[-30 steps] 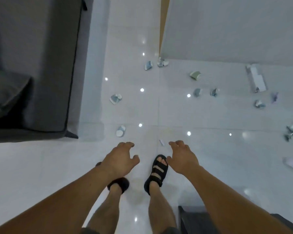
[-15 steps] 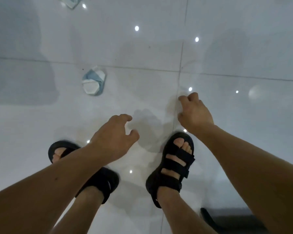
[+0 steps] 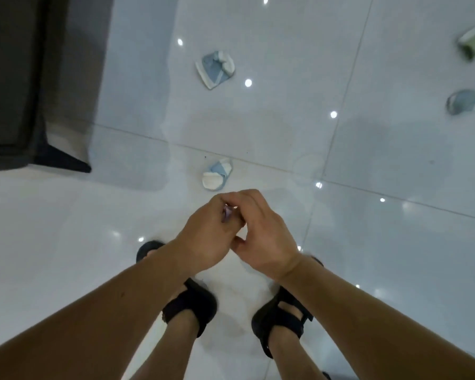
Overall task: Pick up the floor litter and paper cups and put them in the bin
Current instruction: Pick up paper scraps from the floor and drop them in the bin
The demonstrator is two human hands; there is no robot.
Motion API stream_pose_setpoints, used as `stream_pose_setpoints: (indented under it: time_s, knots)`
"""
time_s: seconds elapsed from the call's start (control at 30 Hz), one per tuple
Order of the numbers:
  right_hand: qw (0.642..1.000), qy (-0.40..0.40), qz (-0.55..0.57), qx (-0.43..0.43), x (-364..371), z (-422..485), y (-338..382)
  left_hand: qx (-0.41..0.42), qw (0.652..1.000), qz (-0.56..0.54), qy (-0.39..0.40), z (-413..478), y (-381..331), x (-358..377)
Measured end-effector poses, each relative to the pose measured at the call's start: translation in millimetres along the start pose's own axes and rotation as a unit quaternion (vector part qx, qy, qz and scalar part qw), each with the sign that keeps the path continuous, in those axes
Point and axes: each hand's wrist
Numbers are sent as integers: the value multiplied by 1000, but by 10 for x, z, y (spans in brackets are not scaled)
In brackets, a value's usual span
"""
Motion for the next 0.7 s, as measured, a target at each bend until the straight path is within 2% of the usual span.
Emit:
stream_pose_setpoints:
  time_s: [0.1, 0.23, 0.33, 0.4, 0.47, 0.6, 0.7]
  knots:
    - [1000, 21, 10, -18, 96, 196, 174, -11, 998, -23, -53, -56, 57, -268]
    - [992, 79, -101, 1, 285, 562, -180, -55, 985, -79, -140, 23, 454, -513]
    - [956, 142, -249, 57, 519, 972, -625, -76, 979, -86, -171, 176, 863, -589]
    - [933, 188, -294, 86, 717, 1190, -842, -92, 977, -84, -173, 273, 1085, -605]
    - [925, 211, -304, 84, 897, 1253, -969, -105, 977, -73, -170, 345, 1227, -585]
    - [937, 194, -263, 124, 945, 1044, -872, -101, 981, -48, -160, 293, 1224, -537]
    - [961, 179, -193, 81, 705, 789, -495, -86, 984, -46, -148, 137, 979, -560]
Point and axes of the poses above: each hand's wrist, its own z-axis towards the middle knuckle, its own x-axis out of the palm, y = z × x, and after that the axes turned 5 degrees about -z, right-handed
